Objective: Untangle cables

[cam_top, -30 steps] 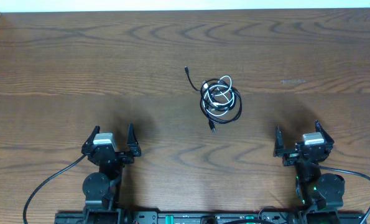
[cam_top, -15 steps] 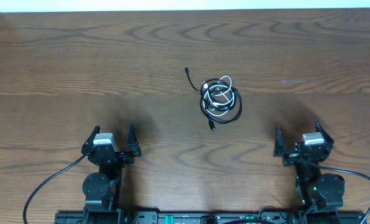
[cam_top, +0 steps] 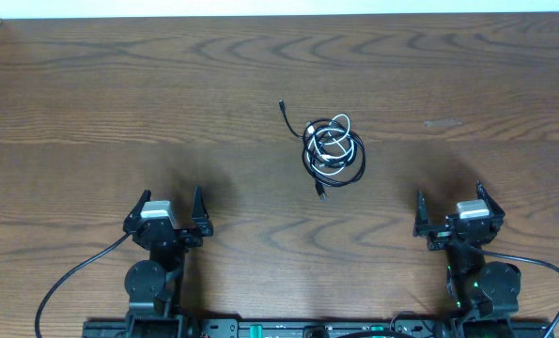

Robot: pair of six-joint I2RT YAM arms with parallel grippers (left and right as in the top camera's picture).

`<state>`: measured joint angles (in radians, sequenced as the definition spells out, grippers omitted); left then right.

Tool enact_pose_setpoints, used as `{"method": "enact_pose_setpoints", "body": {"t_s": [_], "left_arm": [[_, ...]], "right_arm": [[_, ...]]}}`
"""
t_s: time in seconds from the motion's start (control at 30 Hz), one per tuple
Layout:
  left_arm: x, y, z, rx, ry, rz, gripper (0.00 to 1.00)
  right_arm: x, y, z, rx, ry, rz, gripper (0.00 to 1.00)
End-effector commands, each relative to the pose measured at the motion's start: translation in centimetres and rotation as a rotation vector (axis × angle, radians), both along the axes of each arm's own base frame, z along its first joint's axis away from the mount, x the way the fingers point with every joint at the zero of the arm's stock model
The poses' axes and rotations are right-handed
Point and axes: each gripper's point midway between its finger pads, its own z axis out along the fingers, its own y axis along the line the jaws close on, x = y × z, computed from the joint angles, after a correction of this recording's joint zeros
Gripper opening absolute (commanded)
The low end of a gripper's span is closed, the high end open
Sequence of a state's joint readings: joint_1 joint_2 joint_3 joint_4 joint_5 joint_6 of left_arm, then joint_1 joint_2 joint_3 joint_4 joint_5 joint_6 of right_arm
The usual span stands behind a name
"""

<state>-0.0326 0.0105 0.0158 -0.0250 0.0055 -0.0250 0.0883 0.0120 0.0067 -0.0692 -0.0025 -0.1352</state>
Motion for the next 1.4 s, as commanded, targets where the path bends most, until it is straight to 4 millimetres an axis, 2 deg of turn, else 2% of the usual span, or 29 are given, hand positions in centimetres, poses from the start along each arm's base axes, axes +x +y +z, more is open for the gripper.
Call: {"method": "enact_pose_setpoints", "body": {"t_s": [0.0, 0.37, 0.73, 1.1, 1.37], "left_arm": [[-0.1, 0.4, -1.7, 0.017, 0.057, 0.017, 0.95], [-0.1, 0.4, -1.8, 0.008, 0.06, 0.019, 0.95], [-0.1, 0.4, -2.5, -0.1, 0.095, 0.035, 0.95], [0.7, 0.0, -2.4, -0.159, 0.233, 0.038, 0.95], [2.4, -1.4, -2.3, -0.174, 0.403, -0.023, 0.95]], "right_arm": [[0.0, -0.2, 0.0, -0.012, -0.003, -0.011, 0.99], [0.0, -0.1, 0.1, -0.007, -0.004, -0.007, 0.99], [0.0, -0.2, -0.3, 0.15, 0.025, -0.022, 0.99], [0.4, -0.5, -1.8, 0.166, 0.163, -0.059, 0.99], [1.6, -0.4, -1.3, 0.152, 0.273, -0.069, 0.99]]}}
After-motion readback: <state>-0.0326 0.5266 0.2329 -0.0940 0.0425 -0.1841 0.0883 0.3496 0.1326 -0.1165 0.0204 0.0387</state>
